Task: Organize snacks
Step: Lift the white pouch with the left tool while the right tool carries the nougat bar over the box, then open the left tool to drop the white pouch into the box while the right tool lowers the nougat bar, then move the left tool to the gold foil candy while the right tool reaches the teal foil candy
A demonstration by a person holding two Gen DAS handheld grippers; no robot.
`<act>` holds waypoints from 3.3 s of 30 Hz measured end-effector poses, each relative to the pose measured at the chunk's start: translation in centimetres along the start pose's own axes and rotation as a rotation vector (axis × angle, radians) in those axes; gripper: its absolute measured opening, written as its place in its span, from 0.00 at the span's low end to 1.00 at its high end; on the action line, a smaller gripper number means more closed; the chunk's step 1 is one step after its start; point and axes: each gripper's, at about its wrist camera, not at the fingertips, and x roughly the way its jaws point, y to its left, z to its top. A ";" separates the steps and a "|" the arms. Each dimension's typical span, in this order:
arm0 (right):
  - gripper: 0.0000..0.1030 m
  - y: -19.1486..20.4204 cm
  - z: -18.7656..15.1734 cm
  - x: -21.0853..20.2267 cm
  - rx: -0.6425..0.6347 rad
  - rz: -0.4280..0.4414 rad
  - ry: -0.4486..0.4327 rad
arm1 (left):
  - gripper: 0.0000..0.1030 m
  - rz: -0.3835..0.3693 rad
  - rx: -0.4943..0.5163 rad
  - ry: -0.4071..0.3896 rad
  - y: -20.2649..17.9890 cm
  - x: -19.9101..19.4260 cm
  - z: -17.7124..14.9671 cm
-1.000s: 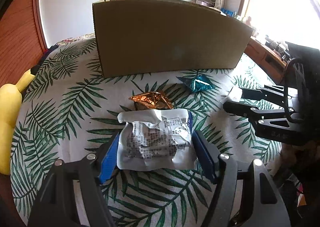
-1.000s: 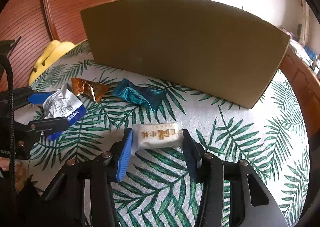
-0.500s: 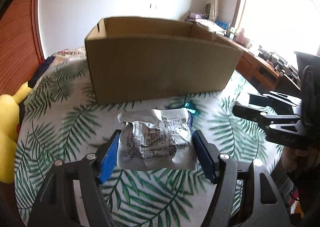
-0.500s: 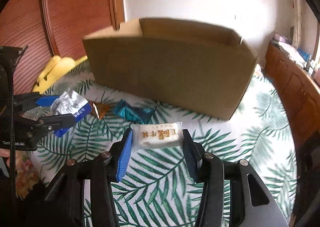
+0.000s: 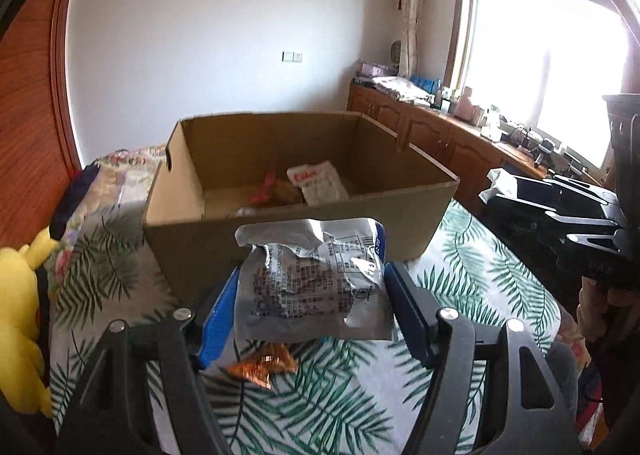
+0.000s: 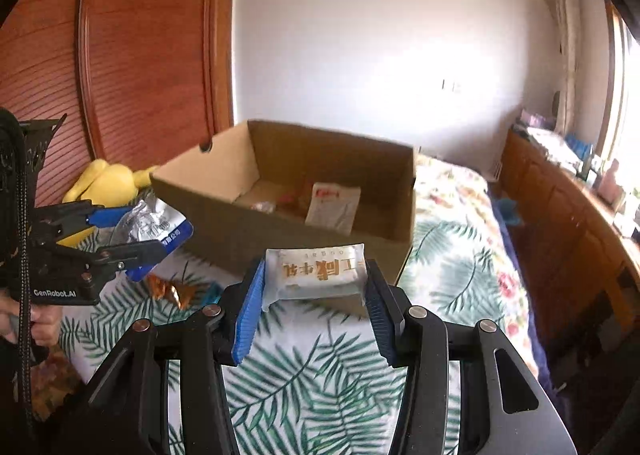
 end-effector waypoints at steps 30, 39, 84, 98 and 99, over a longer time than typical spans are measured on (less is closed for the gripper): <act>0.47 -1.5 3.5 3.4 -0.003 0.016 -0.028 | 0.68 0.000 0.038 -0.102 1.2 3.8 6.4; 0.47 -2.1 4.0 6.2 0.013 0.039 -0.011 | 0.68 0.018 0.029 -0.076 2.4 7.1 7.1; 0.66 -0.7 4.1 10.9 -0.011 0.090 0.058 | 0.73 0.079 0.038 -0.074 3.3 6.2 6.1; 0.66 1.7 2.2 4.8 -0.007 0.119 0.015 | 0.73 0.078 0.034 -0.046 3.0 1.2 1.4; 0.66 1.9 1.9 4.4 -0.005 0.126 0.015 | 0.73 0.079 0.033 -0.040 3.0 1.1 1.0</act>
